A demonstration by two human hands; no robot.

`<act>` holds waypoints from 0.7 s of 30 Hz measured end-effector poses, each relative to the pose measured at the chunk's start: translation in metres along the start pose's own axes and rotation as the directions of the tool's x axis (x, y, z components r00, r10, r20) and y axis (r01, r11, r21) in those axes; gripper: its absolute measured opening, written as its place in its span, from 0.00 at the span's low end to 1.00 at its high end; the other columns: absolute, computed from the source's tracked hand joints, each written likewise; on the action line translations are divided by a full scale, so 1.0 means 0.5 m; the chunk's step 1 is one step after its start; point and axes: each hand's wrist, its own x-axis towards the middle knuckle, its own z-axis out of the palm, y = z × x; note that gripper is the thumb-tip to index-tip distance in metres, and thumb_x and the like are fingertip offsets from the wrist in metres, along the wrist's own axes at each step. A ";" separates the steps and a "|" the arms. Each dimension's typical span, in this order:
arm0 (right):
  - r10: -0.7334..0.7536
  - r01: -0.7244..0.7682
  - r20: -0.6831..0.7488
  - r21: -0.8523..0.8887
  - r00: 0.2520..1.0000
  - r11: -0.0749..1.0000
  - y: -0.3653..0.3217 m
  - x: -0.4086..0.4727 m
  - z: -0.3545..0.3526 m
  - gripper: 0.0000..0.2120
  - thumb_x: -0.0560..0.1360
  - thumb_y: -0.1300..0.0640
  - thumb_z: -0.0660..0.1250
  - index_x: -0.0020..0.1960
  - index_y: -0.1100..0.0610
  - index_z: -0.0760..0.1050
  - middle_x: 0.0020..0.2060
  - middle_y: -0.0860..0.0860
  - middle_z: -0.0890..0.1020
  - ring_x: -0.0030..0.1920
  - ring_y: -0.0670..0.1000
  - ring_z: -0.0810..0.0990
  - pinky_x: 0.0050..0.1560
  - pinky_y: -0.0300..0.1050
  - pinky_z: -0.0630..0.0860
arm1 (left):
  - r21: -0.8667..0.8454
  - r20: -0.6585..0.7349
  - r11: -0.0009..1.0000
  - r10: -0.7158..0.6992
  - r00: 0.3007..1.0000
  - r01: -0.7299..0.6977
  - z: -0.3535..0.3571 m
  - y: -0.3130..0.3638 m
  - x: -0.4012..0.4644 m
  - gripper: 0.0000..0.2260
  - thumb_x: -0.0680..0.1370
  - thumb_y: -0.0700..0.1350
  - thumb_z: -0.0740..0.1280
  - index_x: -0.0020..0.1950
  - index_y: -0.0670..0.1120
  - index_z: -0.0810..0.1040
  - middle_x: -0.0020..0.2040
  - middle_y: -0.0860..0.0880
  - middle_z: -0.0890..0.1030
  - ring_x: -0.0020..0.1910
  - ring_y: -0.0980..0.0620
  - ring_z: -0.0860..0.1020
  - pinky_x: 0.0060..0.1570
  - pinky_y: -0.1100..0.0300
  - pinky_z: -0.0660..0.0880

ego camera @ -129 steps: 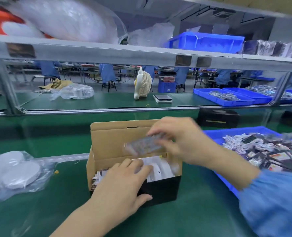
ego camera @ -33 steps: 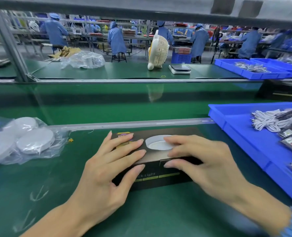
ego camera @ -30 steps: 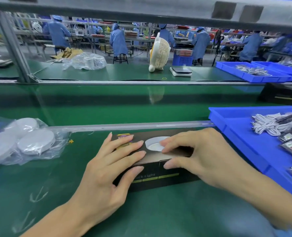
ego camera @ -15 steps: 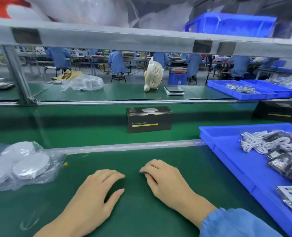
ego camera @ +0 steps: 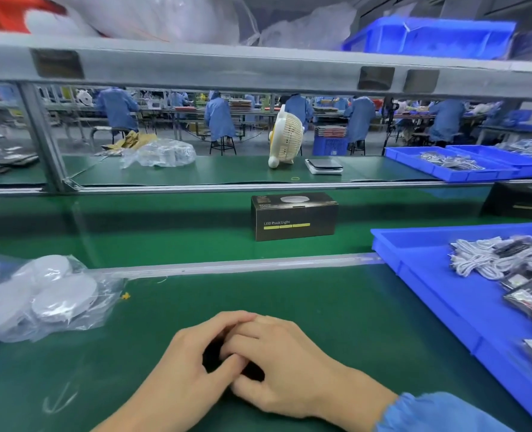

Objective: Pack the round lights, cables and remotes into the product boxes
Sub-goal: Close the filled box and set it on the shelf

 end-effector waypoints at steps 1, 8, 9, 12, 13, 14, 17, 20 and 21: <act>0.005 -0.005 0.002 0.003 1.000 1.000 0.001 -0.001 0.001 0.11 0.72 0.53 0.65 0.52 0.54 0.79 0.51 0.48 0.82 0.55 0.49 0.76 0.58 0.46 0.74 | -0.004 0.002 1.000 0.000 1.000 0.000 0.000 -0.001 0.000 0.23 0.74 0.35 0.69 0.61 0.60 0.78 0.57 0.62 0.82 0.59 0.59 0.80 0.59 0.69 0.72; 0.002 -0.001 -0.030 0.036 1.000 0.999 0.009 -0.006 0.007 0.08 0.73 0.58 0.66 0.50 0.57 0.80 0.50 0.50 0.82 0.55 0.52 0.78 0.57 0.49 0.76 | -0.022 -0.021 1.000 0.005 1.000 -0.006 0.004 0.002 -0.002 0.21 0.75 0.38 0.70 0.60 0.61 0.78 0.55 0.63 0.82 0.57 0.61 0.80 0.58 0.69 0.72; -0.002 0.003 -0.030 0.033 1.000 0.999 0.009 -0.006 0.008 0.09 0.73 0.58 0.66 0.51 0.57 0.80 0.50 0.50 0.82 0.55 0.52 0.78 0.58 0.49 0.75 | -0.022 -0.023 1.000 0.009 1.000 -0.010 0.004 0.003 -0.002 0.21 0.75 0.37 0.70 0.60 0.61 0.78 0.55 0.63 0.83 0.57 0.61 0.80 0.58 0.69 0.73; -0.015 0.015 -0.022 0.020 1.000 1.000 0.008 -0.005 0.009 0.09 0.74 0.59 0.65 0.51 0.58 0.80 0.50 0.50 0.82 0.57 0.52 0.77 0.59 0.49 0.74 | -0.018 -0.062 0.999 0.033 0.998 -0.035 0.002 0.006 -0.004 0.21 0.74 0.36 0.71 0.60 0.58 0.80 0.53 0.62 0.83 0.55 0.60 0.81 0.56 0.69 0.74; -0.025 0.025 -0.032 0.019 0.999 0.999 0.006 -0.004 0.008 0.09 0.73 0.59 0.65 0.51 0.59 0.79 0.50 0.50 0.82 0.56 0.52 0.77 0.59 0.49 0.75 | -0.021 -0.094 0.999 0.040 0.995 -0.042 0.001 0.007 -0.004 0.22 0.73 0.34 0.71 0.59 0.57 0.81 0.52 0.62 0.84 0.54 0.59 0.82 0.55 0.69 0.75; -0.043 0.044 -0.054 0.016 0.998 0.999 0.004 -0.003 0.007 0.09 0.73 0.60 0.66 0.52 0.59 0.79 0.51 0.50 0.82 0.55 0.53 0.78 0.58 0.49 0.75 | -0.015 -0.134 0.999 0.048 0.990 -0.050 0.000 0.008 -0.004 0.23 0.71 0.32 0.71 0.57 0.56 0.81 0.51 0.61 0.84 0.52 0.59 0.83 0.54 0.69 0.76; -0.116 0.116 -0.133 -0.005 0.984 0.993 0.001 -0.002 0.010 0.12 0.74 0.60 0.68 0.57 0.60 0.79 0.56 0.50 0.82 0.56 0.52 0.79 0.57 0.48 0.76 | 0.066 -0.255 0.995 0.087 0.963 -0.073 -0.001 0.004 -0.002 0.24 0.66 0.27 0.71 0.52 0.53 0.84 0.47 0.61 0.85 0.48 0.59 0.83 0.51 0.68 0.76; -0.164 0.159 -0.164 -0.045 0.973 0.986 0.000 -0.003 0.013 0.15 0.75 0.58 0.68 0.61 0.60 0.78 0.59 0.50 0.80 0.58 0.51 0.78 0.55 0.47 0.76 | 0.121 -0.317 0.987 0.143 0.938 -0.109 -0.003 0.009 -0.001 0.20 0.65 0.30 0.70 0.49 0.52 0.84 0.45 0.62 0.84 0.46 0.59 0.83 0.48 0.69 0.76; -0.175 0.168 -0.170 -0.054 0.970 0.984 0.000 -0.003 0.013 0.16 0.75 0.58 0.68 0.62 0.60 0.77 0.60 0.50 0.80 0.58 0.51 0.78 0.54 0.48 0.76 | 0.136 -0.329 0.983 0.160 0.931 -0.121 -0.002 0.013 -0.001 0.19 0.65 0.32 0.68 0.48 0.51 0.84 0.45 0.62 0.84 0.46 0.60 0.83 0.48 0.71 0.75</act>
